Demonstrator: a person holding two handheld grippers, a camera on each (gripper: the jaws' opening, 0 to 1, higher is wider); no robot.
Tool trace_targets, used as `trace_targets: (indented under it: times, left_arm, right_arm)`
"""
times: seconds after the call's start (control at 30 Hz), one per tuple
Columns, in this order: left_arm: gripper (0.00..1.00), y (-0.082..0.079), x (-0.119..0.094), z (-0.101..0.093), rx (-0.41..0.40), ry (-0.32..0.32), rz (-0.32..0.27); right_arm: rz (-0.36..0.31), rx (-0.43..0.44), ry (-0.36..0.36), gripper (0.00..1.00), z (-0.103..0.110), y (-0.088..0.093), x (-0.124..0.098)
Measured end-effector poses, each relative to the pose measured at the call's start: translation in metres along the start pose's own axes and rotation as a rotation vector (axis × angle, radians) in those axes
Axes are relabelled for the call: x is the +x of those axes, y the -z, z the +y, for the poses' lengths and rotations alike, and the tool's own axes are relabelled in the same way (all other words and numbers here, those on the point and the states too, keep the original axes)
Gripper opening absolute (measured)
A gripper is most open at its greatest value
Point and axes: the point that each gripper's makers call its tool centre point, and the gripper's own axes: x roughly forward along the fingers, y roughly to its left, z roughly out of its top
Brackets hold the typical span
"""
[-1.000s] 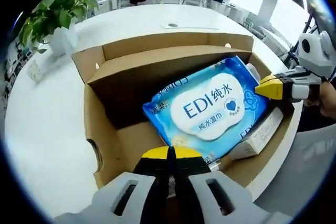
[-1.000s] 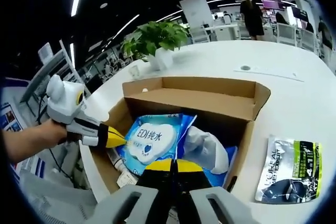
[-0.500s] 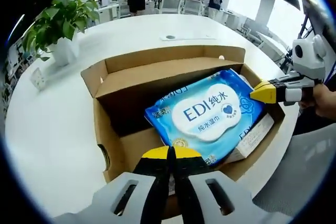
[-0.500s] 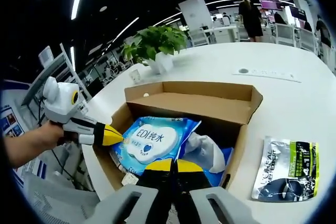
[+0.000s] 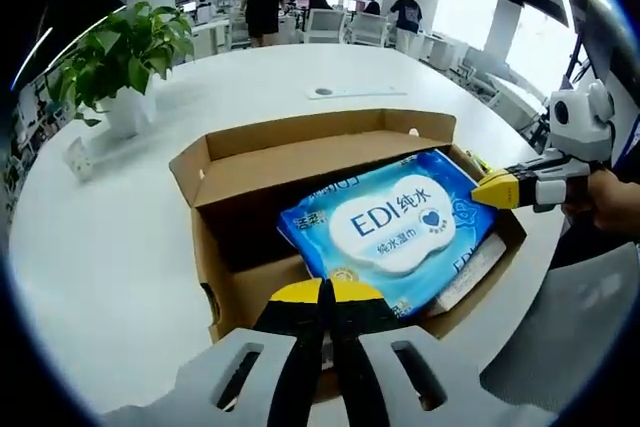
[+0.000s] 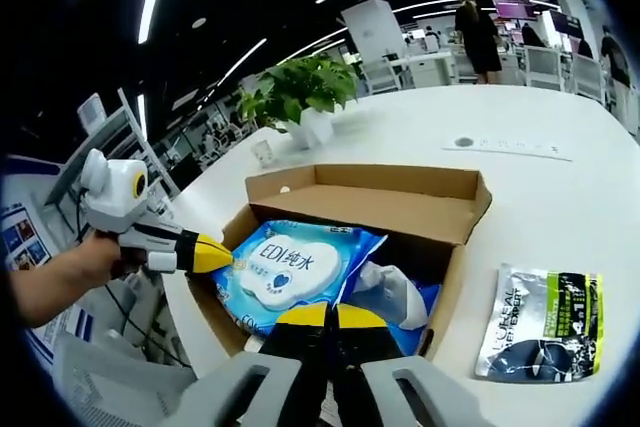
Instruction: Operate the shoe box by opening the lid, removing the specified soft item, and placing it in the target area until the item is outside and the box remains undamaged.
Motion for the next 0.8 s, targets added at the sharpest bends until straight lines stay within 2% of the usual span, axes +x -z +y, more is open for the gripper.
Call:
trace_targets:
  times: [0.37,0.8]
  left_arm:
    - [0.0,-0.015,-0.008,-0.009,0.014,0.008,-0.038]
    - [0.0,-0.033,-0.008,-0.03,0.037,0.039,-0.064]
  right_arm:
    - [-0.033,0.023,-0.01,0.0,0.001,-0.011,-0.016]
    - [-0.053,0.039,0.013,0.0,-0.013,-0.013,-0.038]
